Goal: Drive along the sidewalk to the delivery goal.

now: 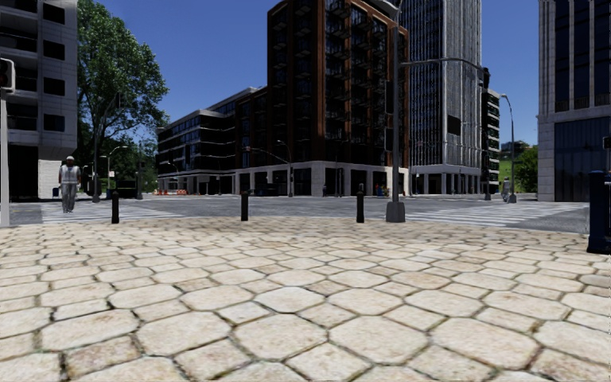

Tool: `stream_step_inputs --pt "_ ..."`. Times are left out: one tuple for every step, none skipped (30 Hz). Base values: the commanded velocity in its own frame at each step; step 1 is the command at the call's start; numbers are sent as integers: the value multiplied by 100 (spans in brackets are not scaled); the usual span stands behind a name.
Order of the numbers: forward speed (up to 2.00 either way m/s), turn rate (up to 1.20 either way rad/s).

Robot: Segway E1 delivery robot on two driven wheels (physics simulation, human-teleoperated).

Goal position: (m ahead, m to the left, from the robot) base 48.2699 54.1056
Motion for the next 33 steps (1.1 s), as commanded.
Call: stream_step_inputs --pt "200 0" --pt "200 0" --pt "200 0" --pt "200 0" --pt "200 0" --pt "200 0" --pt "200 0" --pt "200 0" --pt "200 0" --pt "200 0" --pt "200 0" --pt "200 0" --pt "200 0" --pt "200 0" --pt "200 0" --pt "200 0" --pt "200 0" --pt "200 0" --pt "200 0" --pt "200 0" --pt "200 0" --pt "200 0" --pt "200 12" --pt "200 21" --pt "200 30" --pt "200 30" --pt "199 34" --pt "199 35" --pt "199 35" --pt "199 35" --pt "199 35" --pt "199 35" --pt "199 35"
